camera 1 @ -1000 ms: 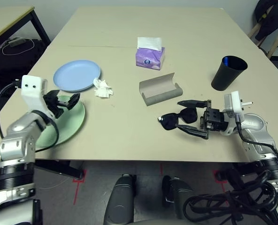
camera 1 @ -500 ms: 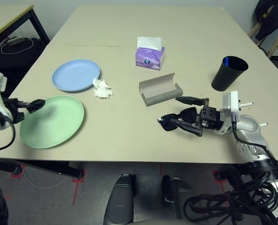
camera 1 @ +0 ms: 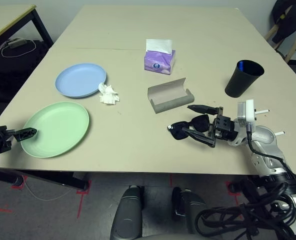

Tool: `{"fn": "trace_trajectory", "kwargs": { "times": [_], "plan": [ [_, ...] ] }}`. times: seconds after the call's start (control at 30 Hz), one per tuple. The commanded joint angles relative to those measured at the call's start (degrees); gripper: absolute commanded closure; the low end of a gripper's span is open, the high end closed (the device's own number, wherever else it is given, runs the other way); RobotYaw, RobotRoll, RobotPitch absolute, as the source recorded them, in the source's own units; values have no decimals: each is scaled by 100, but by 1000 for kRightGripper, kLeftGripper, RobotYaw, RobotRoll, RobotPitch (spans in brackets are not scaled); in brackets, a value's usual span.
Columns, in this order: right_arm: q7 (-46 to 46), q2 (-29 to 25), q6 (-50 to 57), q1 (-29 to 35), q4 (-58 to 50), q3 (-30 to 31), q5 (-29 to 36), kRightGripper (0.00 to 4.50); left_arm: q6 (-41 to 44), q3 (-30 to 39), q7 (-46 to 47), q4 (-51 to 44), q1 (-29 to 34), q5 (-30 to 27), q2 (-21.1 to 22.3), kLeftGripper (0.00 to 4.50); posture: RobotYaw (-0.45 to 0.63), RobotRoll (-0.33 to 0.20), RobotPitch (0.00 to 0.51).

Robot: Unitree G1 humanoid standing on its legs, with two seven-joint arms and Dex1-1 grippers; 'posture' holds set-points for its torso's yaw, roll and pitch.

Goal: Organize and tidy the items on the table.

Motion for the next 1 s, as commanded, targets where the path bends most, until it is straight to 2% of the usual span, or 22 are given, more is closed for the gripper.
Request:
{"fn": "trace_trajectory", "kwargs": {
  "times": [0.03, 0.27, 0.63, 0.77, 1.0],
  "plan": [
    [1, -5, -82, -16, 87, -88, 16, 0, 120, 110, -8, -92, 75, -55, -6, 1724, 170, 0, 104],
    [-32, 6, -143, -43, 153, -76, -33, 0, 260, 102, -54, -126, 23, -161, -47, 4474, 165, 0, 101],
    [-109, 41, -208, -171, 278, -56, -88, 0, 775, 290, -173, -98, 94, -354, 80, 4474, 167, 0, 90],
    [-132, 54, -199, -219, 290, -45, -95, 0, 1206, 619, 19, -161, -213, -572, 1, 4474, 171, 0, 91],
    [-241, 102, -122, -245, 185, -3, -108, 0, 1841, 1002, 683, -657, -927, -840, -445, 4474, 168, 0, 91]
  ]
}}
